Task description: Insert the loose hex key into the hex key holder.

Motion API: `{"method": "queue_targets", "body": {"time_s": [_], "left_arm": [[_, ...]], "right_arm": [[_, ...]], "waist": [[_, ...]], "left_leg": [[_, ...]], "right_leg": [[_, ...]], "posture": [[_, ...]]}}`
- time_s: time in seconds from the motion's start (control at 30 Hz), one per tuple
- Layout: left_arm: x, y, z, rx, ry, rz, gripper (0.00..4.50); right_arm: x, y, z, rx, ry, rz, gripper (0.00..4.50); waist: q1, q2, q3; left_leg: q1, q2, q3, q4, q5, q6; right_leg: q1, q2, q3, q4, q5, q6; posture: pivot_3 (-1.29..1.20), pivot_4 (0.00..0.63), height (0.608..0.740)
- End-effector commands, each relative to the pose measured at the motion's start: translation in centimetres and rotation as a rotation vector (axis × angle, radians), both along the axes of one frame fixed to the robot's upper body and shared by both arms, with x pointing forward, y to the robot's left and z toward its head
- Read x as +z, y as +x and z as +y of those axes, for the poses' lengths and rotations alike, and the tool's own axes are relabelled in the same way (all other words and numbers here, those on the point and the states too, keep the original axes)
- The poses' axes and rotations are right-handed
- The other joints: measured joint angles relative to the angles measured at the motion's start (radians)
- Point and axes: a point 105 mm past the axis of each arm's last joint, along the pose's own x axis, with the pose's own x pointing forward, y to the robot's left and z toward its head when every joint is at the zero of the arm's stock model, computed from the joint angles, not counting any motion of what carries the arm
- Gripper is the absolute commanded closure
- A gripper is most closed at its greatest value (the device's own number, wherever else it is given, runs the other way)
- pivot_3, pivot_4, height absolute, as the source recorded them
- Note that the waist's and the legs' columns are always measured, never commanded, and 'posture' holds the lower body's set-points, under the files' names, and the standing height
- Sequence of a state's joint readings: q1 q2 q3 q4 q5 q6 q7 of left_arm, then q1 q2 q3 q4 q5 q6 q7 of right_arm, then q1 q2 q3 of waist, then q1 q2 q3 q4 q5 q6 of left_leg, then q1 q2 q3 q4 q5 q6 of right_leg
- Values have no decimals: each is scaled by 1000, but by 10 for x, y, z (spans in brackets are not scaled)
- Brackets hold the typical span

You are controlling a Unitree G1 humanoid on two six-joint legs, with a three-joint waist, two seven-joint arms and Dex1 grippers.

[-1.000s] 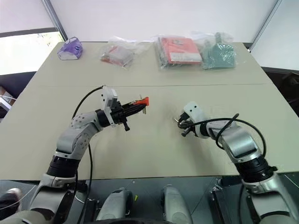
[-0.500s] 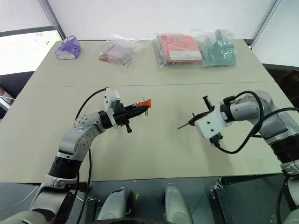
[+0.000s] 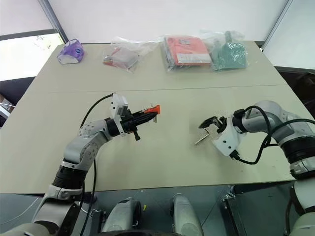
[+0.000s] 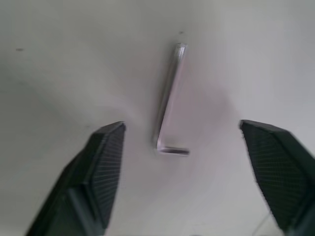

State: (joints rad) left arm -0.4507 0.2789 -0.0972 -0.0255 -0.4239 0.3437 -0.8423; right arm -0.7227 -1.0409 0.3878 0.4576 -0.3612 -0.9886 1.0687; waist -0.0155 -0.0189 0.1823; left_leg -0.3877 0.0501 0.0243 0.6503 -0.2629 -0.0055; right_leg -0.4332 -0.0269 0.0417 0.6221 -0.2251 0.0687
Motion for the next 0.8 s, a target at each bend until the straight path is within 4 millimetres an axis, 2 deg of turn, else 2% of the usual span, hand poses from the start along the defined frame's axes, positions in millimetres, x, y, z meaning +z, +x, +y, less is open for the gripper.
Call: {"method": "queue_targets", "body": {"time_s": [0.03, 0.1, 0.17, 0.3, 0.37, 0.4, 0.53, 0.63, 0.8], "left_arm": [[14, -5, -2, -14, -17, -57, 4500], [14, -4, -2, -12, -18, -57, 4500], [14, -3, -1, -10, -19, -56, 4500], [13, -2, -3, -17, -22, -54, 4500], [13, -2, -7, -30, -26, -51, 4500], [14, -1, -9, -38, -29, -51, 4500], [14, -2, -14, -51, -34, -49, 4500], [13, -2, -15, -55, -35, -48, 4500], [13, -3, -18, -60, -37, -48, 4500]], "right_arm": [[45, 18, -3, -130, 127, -132, 834], [72, 30, -1, -407, 387, -81, 834], [87, 26, 4, -760, 722, 187, 834], [94, 6, 25, -1080, 1009, 560, 834], [90, -6, 35, -1208, 1105, 749, 834], [84, -4, 33, -1278, 1176, 790, 834], [61, 12, 9, -1507, 1422, 769, 834], [44, 5, 8, -1559, 1468, 800, 834], [14, -21, 12, -1647, 1405, 881, 834]], "waist": [[1, 0, 0], [3, 0, 0], [5, 0, 0], [6, 0, 0], [4, 0, 0], [4, 0, 0], [7, 0, -1], [7, 0, -1], [0, 0, 0]], "left_leg": [[0, 0, 0, 0, 0, 0], [0, 0, 0, 0, 0, 0], [0, 0, 0, 1, 0, 0], [1, 0, -3, 3, 0, 0], [1, 0, -2, 3, 0, 0], [1, 0, -3, 3, 0, 0], [-2, -1, -2, 4, 0, 0], [-6, -2, -1, 5, 0, 0], [-6, -2, 0, 2, -1, 1]], "right_leg": [[0, 0, 0, 0, 0, 0], [0, 0, 1, 1, 0, 0], [0, -1, 1, 3, 0, 0], [-1, -1, 0, 8, 0, 0], [-1, -1, 0, 8, 0, -2], [-1, -1, 0, 8, 0, -2], [-3, -1, 0, 8, 1, -3], [-6, -1, 1, 7, 1, -2], [-8, 0, 2, 8, 2, 4]], "posture": [[0, 150, 740], [0, 150, 740], [0, 150, 740], [0, 150, 740], [0, 150, 740], [0, 150, 740], [0, 150, 740], [0, 150, 740], [0, 150, 740]]}}
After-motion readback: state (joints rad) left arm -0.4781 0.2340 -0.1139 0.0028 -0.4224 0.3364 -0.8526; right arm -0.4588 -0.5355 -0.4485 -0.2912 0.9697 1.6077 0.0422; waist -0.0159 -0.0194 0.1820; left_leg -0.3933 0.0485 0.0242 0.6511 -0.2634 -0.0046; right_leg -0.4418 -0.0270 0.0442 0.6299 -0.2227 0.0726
